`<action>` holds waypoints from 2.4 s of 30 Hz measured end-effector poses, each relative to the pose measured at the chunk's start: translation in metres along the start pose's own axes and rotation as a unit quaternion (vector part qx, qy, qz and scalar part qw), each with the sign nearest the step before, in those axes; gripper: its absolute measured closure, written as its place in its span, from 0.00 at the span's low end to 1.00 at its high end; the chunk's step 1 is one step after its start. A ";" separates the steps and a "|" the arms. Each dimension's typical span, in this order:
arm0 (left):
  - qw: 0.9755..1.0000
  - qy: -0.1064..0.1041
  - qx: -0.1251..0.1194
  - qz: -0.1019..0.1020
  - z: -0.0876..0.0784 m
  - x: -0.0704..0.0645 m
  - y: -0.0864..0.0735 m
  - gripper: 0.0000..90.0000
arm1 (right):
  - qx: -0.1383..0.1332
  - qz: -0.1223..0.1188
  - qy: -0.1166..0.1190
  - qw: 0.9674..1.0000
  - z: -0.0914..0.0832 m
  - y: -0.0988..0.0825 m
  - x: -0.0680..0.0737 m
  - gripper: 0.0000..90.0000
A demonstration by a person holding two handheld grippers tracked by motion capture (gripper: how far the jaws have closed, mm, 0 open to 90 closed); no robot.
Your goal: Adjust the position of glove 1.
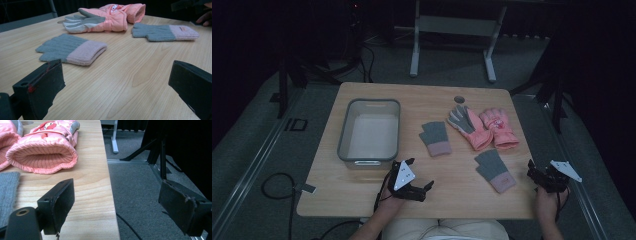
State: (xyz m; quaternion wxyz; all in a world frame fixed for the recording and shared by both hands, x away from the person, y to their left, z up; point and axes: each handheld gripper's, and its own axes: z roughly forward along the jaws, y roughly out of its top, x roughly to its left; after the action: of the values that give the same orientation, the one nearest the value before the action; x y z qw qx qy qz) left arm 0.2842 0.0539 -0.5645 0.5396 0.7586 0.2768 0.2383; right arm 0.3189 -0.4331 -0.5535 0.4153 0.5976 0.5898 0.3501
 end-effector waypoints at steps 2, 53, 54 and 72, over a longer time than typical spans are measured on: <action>1.000 0.002 0.001 0.003 0.000 -0.001 0.000 0.00 | 0.000 -0.002 -0.002 1.000 0.000 0.000 0.000 0.15; 1.000 -0.004 0.003 0.001 0.000 -0.001 0.000 0.00 | 0.031 -0.055 0.148 0.987 0.006 0.153 0.076 0.14; 1.000 -0.006 0.003 0.000 0.000 -0.001 0.000 0.00 | 0.028 -0.057 0.166 0.984 0.008 0.159 0.086 0.13; 1.000 -0.011 0.003 -0.002 0.000 0.000 0.000 0.00 | 0.018 -0.123 0.278 0.952 0.030 0.172 0.174 0.23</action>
State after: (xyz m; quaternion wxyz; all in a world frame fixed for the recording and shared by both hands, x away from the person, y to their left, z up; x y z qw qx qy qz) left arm 0.2838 0.0536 -0.5644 0.5413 0.7620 0.2729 0.2279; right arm 0.4278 -0.2549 -0.4224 0.2636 0.4069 0.7572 0.4378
